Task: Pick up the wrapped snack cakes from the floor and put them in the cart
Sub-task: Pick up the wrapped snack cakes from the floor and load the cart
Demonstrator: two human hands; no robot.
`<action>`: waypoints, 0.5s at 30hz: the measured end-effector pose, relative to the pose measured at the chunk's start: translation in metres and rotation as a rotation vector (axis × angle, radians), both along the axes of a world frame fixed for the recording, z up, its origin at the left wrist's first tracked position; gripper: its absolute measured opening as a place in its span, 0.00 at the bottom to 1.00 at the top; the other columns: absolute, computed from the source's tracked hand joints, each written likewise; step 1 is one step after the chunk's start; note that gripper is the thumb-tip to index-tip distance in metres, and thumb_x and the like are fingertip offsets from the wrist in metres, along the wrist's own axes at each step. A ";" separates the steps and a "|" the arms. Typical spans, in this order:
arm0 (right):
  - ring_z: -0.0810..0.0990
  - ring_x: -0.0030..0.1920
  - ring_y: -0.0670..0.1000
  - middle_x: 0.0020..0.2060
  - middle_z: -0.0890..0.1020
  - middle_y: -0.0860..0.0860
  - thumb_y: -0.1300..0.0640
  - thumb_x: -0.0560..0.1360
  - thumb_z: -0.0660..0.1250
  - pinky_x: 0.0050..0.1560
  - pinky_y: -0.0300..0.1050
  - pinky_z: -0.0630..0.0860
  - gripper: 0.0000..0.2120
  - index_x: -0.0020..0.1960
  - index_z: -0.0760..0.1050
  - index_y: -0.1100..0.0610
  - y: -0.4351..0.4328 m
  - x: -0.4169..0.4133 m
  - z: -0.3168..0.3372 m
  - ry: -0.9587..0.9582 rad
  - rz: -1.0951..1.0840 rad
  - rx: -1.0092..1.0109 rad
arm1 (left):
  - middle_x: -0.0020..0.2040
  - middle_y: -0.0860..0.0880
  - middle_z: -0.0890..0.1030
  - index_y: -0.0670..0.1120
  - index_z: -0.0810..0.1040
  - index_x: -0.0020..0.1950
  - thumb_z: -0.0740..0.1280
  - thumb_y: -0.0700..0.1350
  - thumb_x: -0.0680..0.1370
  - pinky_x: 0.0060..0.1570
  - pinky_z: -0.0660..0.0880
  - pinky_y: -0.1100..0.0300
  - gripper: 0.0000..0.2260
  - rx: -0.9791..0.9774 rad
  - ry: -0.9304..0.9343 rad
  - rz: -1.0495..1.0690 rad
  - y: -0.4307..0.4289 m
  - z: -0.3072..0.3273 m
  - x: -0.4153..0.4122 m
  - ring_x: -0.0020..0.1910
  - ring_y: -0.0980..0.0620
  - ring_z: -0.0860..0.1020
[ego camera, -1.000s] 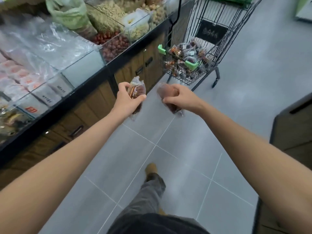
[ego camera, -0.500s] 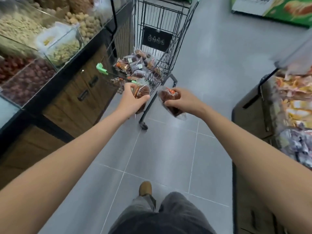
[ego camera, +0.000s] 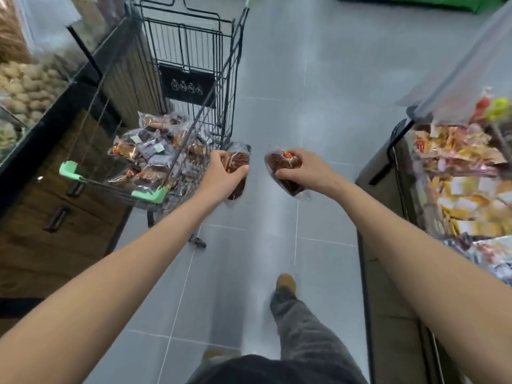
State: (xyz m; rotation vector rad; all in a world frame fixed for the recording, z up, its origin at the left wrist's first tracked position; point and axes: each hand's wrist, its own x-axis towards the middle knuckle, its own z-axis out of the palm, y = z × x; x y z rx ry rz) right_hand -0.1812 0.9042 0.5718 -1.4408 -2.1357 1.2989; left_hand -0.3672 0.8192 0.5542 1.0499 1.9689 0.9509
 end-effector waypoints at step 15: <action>0.76 0.38 0.39 0.38 0.78 0.42 0.55 0.70 0.71 0.36 0.28 0.70 0.09 0.46 0.74 0.47 0.194 -0.038 -0.001 -0.003 0.260 -0.058 | 0.52 0.46 0.76 0.47 0.65 0.58 0.70 0.50 0.74 0.54 0.74 0.49 0.19 -0.104 -0.159 0.196 0.144 -0.014 0.002 0.52 0.45 0.77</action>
